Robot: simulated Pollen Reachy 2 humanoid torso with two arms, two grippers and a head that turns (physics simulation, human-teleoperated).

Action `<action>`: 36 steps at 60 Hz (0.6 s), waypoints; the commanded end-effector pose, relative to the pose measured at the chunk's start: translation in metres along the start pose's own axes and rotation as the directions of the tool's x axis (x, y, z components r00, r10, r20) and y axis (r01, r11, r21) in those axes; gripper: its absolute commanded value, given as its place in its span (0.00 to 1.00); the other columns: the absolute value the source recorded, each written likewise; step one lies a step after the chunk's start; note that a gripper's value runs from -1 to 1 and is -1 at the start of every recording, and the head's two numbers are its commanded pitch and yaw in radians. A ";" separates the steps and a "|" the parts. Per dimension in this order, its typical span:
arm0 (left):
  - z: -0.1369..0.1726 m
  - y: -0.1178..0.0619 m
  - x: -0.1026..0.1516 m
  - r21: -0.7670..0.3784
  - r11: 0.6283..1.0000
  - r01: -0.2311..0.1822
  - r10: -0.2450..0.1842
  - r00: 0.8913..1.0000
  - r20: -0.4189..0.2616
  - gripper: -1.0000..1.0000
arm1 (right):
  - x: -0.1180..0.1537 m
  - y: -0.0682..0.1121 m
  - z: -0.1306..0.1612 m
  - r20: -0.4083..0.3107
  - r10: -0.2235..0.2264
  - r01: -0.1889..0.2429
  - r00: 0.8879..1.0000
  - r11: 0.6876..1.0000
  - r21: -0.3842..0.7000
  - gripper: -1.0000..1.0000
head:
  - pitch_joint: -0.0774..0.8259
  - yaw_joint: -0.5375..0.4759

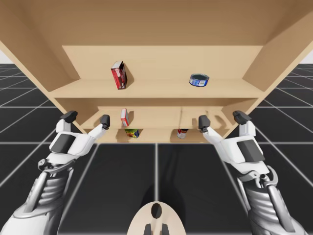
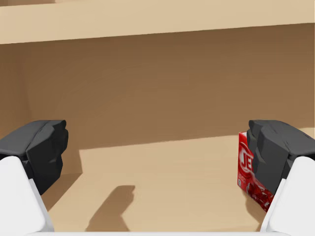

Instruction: Look through the shelves, find the meat can, and take it.

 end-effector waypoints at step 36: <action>0.004 0.001 0.001 0.002 1.000 0.018 -0.018 1.000 0.021 0.00 | -0.005 0.007 0.003 -0.023 -0.018 0.018 1.000 1.000 0.010 0.00 | 0.43 0.53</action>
